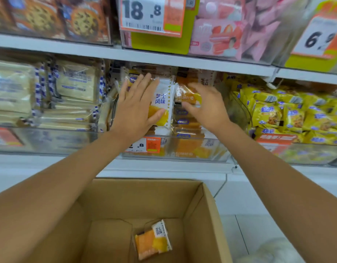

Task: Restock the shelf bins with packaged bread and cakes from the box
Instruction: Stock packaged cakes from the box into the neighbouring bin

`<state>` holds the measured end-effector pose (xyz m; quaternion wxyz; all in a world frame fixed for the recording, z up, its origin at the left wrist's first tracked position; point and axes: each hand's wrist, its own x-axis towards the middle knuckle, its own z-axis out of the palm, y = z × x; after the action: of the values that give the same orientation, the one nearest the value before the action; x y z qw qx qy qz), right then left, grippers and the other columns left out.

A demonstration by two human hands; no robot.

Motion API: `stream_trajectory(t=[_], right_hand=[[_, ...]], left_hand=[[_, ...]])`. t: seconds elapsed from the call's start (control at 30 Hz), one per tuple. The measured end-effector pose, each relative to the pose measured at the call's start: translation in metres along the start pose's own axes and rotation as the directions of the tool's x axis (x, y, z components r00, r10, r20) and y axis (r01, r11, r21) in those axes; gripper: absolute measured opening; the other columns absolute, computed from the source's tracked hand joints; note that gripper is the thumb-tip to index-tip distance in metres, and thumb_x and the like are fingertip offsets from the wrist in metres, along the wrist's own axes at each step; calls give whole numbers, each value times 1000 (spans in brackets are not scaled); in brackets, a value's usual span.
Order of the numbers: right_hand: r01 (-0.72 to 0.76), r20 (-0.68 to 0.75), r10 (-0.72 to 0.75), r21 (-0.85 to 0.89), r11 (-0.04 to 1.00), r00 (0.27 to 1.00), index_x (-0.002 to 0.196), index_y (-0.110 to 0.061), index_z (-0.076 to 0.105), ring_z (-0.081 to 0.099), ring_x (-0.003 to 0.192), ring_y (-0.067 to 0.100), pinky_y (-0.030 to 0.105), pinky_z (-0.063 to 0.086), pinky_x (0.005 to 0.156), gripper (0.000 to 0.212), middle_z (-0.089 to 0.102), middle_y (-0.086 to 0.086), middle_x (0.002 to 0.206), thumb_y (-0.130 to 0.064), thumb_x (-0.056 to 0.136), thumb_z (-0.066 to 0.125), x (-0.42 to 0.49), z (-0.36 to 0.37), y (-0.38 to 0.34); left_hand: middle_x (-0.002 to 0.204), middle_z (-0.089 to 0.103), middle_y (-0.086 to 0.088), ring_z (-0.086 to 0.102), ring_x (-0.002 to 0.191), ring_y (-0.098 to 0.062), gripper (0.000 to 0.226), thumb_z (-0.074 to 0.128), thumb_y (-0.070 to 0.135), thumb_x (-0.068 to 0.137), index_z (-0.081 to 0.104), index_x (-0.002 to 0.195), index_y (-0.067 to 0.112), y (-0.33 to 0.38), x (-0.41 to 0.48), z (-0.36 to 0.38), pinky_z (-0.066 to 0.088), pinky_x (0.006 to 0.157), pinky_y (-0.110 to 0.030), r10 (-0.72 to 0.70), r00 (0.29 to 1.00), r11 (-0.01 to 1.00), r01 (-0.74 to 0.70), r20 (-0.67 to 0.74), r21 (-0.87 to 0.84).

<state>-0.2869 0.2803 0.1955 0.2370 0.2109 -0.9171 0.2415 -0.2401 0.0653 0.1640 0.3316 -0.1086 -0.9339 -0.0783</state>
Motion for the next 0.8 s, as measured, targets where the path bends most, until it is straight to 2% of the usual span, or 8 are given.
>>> stream_trajectory(t=[0.13,0.23,0.3,0.4,0.53,0.6,0.7,0.8], right_hand=[[-57,-47,62,102,993,997,92,-23,62,53,67,12,30,48,62,11,52,-10,71,-28,84,68,-65,6,-42],[-74,44,69,134,988,997,82,-24,58,47,58,8,30,44,56,11,48,-10,63,-27,84,68,-123,32,-61],[-114,255,85,103,988,963,94,-22,62,52,70,11,32,48,64,13,57,-9,77,-30,86,66,-165,59,-64],[-204,580,167,-2,979,797,116,-22,62,59,96,14,30,48,78,28,62,-5,106,-34,90,63,-226,109,-50],[-438,784,366,-135,889,502,137,-16,52,55,117,21,29,47,91,52,56,5,131,-32,89,67,-293,183,-16],[-613,810,448,-144,777,378,139,-13,49,57,115,24,30,48,90,61,57,7,130,-34,86,72,-319,222,5],[-760,767,574,-183,623,286,133,-15,54,59,114,30,43,51,95,67,62,9,125,-45,77,75,-362,297,55],[-851,689,696,-230,472,201,141,-15,42,60,114,29,47,53,92,103,61,6,128,-63,56,75,-406,375,106]], left_hand=[[106,62,-5,56,99,-28,31,62,28,89,58,117,15,20,-50,-15,40,85,-39,-82,993,981,66,-81,-184],[91,58,2,56,78,-21,20,58,27,95,54,112,18,23,-106,-10,45,65,-37,-163,967,919,221,195,-326],[90,57,6,58,77,-18,19,55,32,97,51,113,22,18,-151,1,45,65,-34,-232,889,871,370,394,-323],[102,62,8,61,89,-13,22,55,35,97,53,116,25,9,-217,24,50,77,-31,-308,734,791,552,605,-266],[105,63,4,60,94,-14,28,57,30,97,55,123,20,-8,-282,56,45,76,-27,-420,523,652,743,742,-155],[104,62,2,60,95,-16,28,57,26,98,55,124,18,-17,-311,68,50,79,-33,-470,418,559,823,778,-105],[100,62,-2,60,96,-20,25,57,20,98,57,121,12,-26,-348,81,51,88,-40,-492,316,469,881,811,-59],[103,60,-5,59,101,-23,24,58,16,97,56,120,12,-32,-377,87,47,89,-36,-487,226,368,929,844,-37]])
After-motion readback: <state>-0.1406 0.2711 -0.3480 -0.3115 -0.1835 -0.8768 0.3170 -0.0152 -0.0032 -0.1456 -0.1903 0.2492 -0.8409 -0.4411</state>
